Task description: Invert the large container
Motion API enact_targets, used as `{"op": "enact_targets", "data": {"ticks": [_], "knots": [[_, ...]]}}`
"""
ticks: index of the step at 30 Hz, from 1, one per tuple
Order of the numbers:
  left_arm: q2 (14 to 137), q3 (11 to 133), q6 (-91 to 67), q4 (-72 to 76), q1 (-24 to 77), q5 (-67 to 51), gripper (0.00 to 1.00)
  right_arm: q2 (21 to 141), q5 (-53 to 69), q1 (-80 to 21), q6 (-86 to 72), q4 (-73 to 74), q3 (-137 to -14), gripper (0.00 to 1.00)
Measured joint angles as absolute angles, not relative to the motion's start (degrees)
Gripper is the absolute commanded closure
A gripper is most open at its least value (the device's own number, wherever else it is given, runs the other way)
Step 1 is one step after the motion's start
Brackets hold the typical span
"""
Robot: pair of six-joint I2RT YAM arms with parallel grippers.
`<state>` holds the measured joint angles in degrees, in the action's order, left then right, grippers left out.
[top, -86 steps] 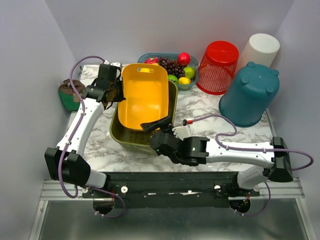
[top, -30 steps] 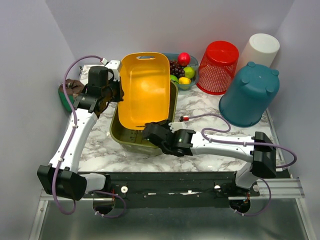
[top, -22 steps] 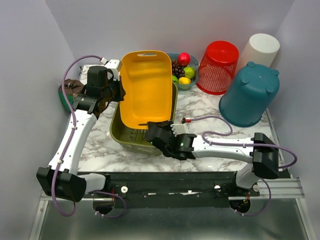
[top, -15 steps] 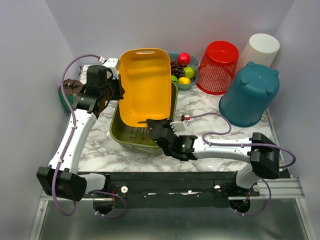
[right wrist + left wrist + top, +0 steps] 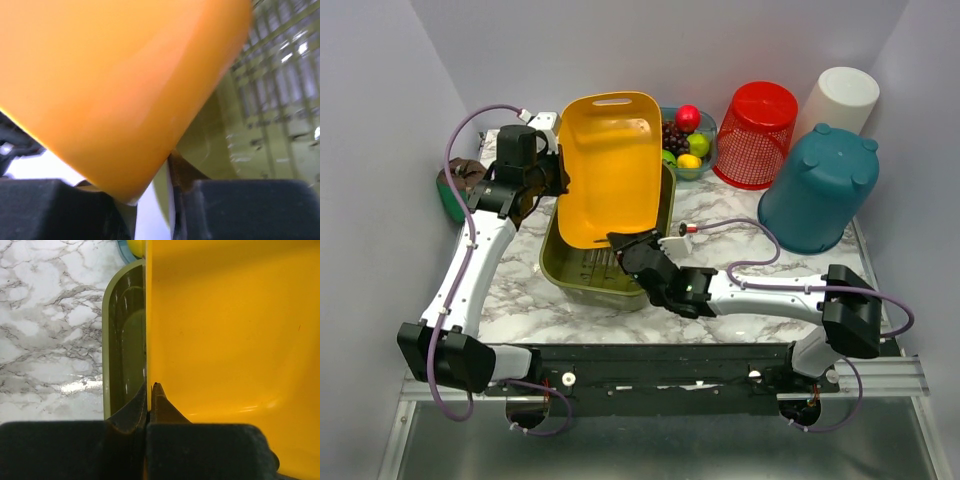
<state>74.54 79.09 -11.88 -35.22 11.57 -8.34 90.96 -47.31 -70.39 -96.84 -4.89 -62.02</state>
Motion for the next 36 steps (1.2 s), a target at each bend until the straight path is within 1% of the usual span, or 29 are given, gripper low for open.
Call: {"op": "enact_targets", "data": {"ticks": [1, 2, 3, 5, 8, 9, 10, 13, 14, 15, 16, 17, 18, 19, 20, 22, 23, 25, 26, 28, 33, 34, 35, 36], "knots": [[74.83, 79.09, -11.86, -35.44, 11.57, -8.16, 1.00, 90.96, -46.98, -70.37, -96.75, -5.23, -62.02, 0.78], [75.09, 79.09, -11.84, -35.59, 11.55, -7.92, 1.00, 90.94, -46.39, -70.37, -96.05, -6.66, -61.91, 0.82], [75.24, 79.09, -11.81, -35.59, 11.44, -7.86, 1.00, 90.96, -45.91, -70.37, -94.61, -7.53, -61.69, 0.83], [75.29, 79.13, -11.84, -35.42, 11.22, -7.66, 1.00, 91.02, -45.06, -70.39, -92.51, -8.49, -60.75, 0.80], [75.22, 79.75, -11.75, -35.27, 11.22, -7.64, 1.00, 91.07, -44.71, -70.17, -91.79, -10.26, -60.14, 0.81], [75.22, 79.83, -11.66, -35.18, 11.22, -7.64, 1.00, 91.07, -44.71, -70.02, -91.39, -10.68, -60.14, 0.93], [75.18, 80.01, -11.33, -35.09, 11.20, -7.68, 1.00, 91.07, -44.64, -69.89, -91.00, -11.09, -60.12, 0.99], [75.09, 80.25, -10.79, -34.74, 11.20, -7.73, 1.00, 91.20, -44.23, -69.43, -87.70, -12.82, -60.03, 1.00], [75.07, 80.25, -10.61, -34.54, 11.20, -7.70, 0.91, 91.29, -44.18, -69.36, -86.35, -13.52, -60.03, 0.99], [75.05, 80.25, -10.48, -34.33, 11.20, -7.70, 0.79, 91.35, -44.05, -69.30, -84.62, -14.20, -60.03, 1.00], [75.00, 80.23, -10.26, -33.95, 11.20, -7.68, 0.69, 91.50, -44.03, -69.30, -82.78, -15.18, -60.03, 1.00], [74.98, 80.25, -10.09, -33.76, 11.18, -7.64, 0.72, 91.64, -44.05, -69.28, -80.97, -16.21, -60.03, 1.00], [74.83, 80.25, -10.11, -33.71, 11.11, -7.64, 0.71, 91.90, -44.14, -69.25, -79.31, -17.34, -60.03, 1.00], [74.54, 80.23, -10.13, -33.95, 11.14, -7.73, 0.64, 92.07, -44.34, -68.97, -78.06, -18.39, -60.03, 0.99], [74.30, 80.25, -9.91, -34.04, 11.14, -7.70, 0.52, 92.07, -44.47, -68.66, -77.17, -19.03, -60.03, 0.99], [73.67, 80.25, -9.47, -34.06, 11.20, -7.77, 0.56, 92.07, -45.21, -68.45, -75.92, -20.86, -59.51, 0.99], [73.30, 80.25, -9.56, -34.54, 11.38, -8.08, 0.53, 92.07, -45.87, -68.45, -75.44, -21.87, -59.20, 0.99], [72.77, 80.25, -9.56, -35.57, 11.53, -8.40, 0.43, 92.03, -46.92, -68.47, -74.28, -23.79, -58.48, 0.99], [72.44, 80.23, -9.63, -36.07, 11.68, -8.62, 0.42, 92.03, -47.55, -68.51, -73.60, -25.08, -58.11, 0.99], [71.99, 79.96, -9.76, -36.45, 12.08, -8.88, 0.44, 91.90, -48.73, -68.51, -71.99, -27.90, -57.65, 0.99], [68.62, 77.76, -10.15, -36.27, 12.36, -8.99, 0.23, 90.70, -51.64, -68.55, -68.88, -31.31, -56.27, 0.99], [67.90, 77.36, -10.39, -36.18, 12.40, -8.95, 0.18, 90.50, -52.27, -68.55, -68.49, -31.51, -55.94, 1.00], [67.11, 76.95, -10.68, -35.99, 12.40, -8.84, 0.11, 90.30, -52.77, -68.55, -68.31, -31.62, -55.48, 0.99], [65.76, 76.36, -10.79, -35.88, 12.45, -8.73, 0.09, 90.11, -53.39, -68.40, -68.31, -31.59, -55.09, 1.00]]}}
